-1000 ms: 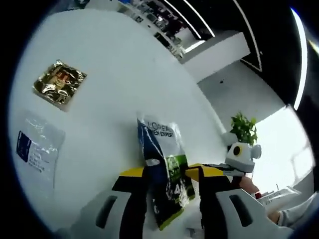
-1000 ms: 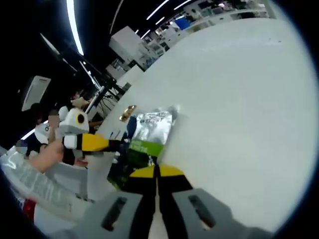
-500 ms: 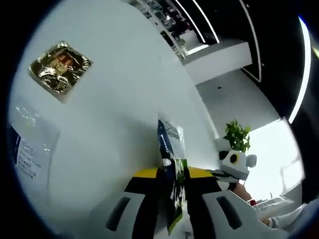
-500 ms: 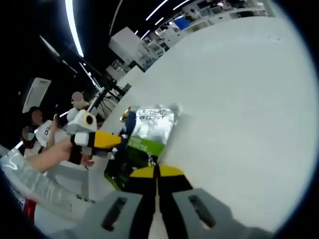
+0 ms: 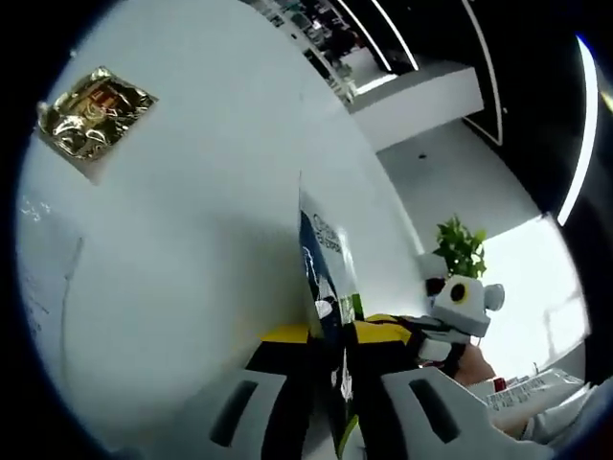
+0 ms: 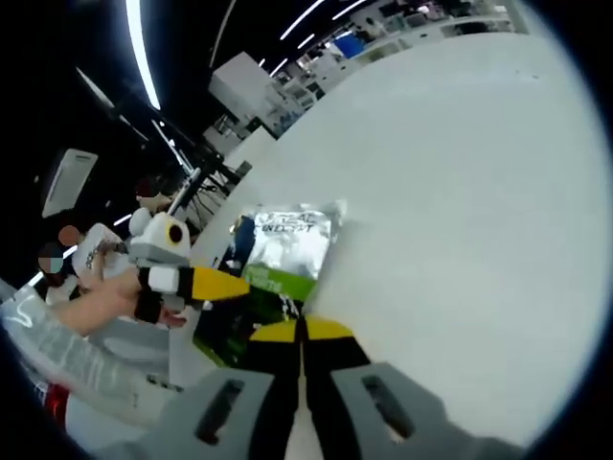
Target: Arrange the skincare products in the storage area until every visible bottle or jar stands upright without overlapping.
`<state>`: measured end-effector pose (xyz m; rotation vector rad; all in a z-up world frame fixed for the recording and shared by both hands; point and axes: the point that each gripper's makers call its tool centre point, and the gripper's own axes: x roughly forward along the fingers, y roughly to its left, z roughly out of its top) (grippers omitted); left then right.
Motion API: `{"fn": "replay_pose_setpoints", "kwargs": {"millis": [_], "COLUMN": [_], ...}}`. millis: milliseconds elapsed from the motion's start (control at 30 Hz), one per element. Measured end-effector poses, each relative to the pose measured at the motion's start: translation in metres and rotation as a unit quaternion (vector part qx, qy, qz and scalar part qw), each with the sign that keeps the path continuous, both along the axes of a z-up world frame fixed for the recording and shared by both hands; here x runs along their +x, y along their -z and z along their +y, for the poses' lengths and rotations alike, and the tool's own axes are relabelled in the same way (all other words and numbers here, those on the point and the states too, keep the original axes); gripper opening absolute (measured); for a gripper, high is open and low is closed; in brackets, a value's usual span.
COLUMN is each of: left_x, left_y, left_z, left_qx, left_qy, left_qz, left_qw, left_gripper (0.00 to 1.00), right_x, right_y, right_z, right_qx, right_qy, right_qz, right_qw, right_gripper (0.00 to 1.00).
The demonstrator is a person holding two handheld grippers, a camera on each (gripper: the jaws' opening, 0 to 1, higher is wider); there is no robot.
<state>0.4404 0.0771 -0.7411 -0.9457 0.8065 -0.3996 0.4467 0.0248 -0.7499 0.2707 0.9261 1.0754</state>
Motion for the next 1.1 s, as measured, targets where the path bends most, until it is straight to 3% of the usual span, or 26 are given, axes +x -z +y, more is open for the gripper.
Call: {"fn": "replay_pose_setpoints", "kwargs": {"millis": [167,300,433,600,700,800,933,1100], "left_x": [0.002,0.001,0.000,-0.001,-0.002,-0.005,-0.007,-0.010], "left_y": [-0.008,-0.016,-0.026,-0.046,-0.058,-0.065,-0.070,-0.086], "left_z": [0.000,-0.003,0.000,0.003,0.006,0.014,0.026,0.037], "left_qx": [-0.013,-0.004,-0.009,-0.013,-0.001,0.033,0.049,0.047], "left_qy": [-0.008,-0.008,-0.012,-0.014,-0.010,0.000,-0.010,-0.024], "left_qz": [-0.004,-0.012,-0.027,-0.049,-0.067,-0.085,-0.094,-0.110], "left_qw": [0.9999,0.9999,0.9995,0.9986,0.9977,0.9958,0.9943,0.9925], "left_gripper": [0.01,0.00,0.00,0.00,0.00,0.00,0.00,0.00], "right_x": [0.000,-0.001,0.000,0.003,0.005,0.010,0.016,0.019], "right_y": [0.000,-0.002,-0.015,-0.036,-0.047,-0.060,-0.073,-0.090], "right_z": [0.000,0.000,0.000,0.000,-0.001,-0.005,-0.012,-0.021], "right_qx": [-0.001,-0.001,0.015,0.024,0.022,0.023,0.019,0.025], "right_qy": [0.002,0.000,0.007,0.005,0.005,0.011,0.022,0.036], "right_qz": [0.003,0.011,0.010,-0.015,-0.033,-0.053,-0.076,-0.094], "right_qw": [1.0000,0.9999,0.9998,0.9996,0.9992,0.9983,0.9967,0.9947], "right_gripper": [0.01,0.01,0.01,0.01,0.01,0.01,0.01,0.01]}}
